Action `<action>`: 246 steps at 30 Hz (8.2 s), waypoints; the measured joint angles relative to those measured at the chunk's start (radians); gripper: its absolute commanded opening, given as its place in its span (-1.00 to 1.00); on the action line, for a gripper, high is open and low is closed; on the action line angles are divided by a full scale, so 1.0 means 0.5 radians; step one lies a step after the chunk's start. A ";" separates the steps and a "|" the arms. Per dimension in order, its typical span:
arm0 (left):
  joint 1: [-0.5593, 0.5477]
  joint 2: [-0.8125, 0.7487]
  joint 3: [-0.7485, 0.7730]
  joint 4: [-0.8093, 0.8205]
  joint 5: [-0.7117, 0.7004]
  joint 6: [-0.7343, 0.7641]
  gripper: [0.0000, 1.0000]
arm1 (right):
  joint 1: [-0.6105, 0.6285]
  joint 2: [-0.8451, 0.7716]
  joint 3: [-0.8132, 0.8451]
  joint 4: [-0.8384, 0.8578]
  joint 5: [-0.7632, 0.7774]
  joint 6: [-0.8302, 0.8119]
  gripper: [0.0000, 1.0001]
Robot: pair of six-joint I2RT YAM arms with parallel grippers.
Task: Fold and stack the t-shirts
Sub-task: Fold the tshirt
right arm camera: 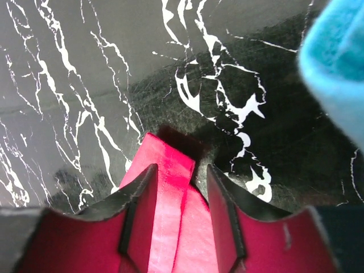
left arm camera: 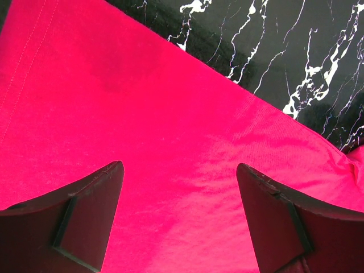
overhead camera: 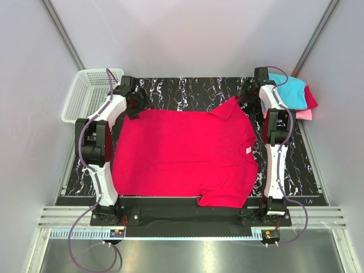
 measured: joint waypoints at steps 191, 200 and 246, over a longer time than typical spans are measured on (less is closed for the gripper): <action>-0.190 -0.487 -0.108 -0.692 -1.273 -0.159 -1.00 | 0.082 -2.548 -2.140 -0.322 0.605 0.069 -1.00; -0.190 -0.607 -0.245 -0.692 -1.312 -0.195 -1.00 | 0.082 -2.684 -2.219 -0.397 0.658 0.084 -1.00; -0.398 -0.336 -0.607 -0.304 -0.748 -0.094 0.63 | 0.080 -1.994 -2.204 -0.031 0.276 0.007 -0.07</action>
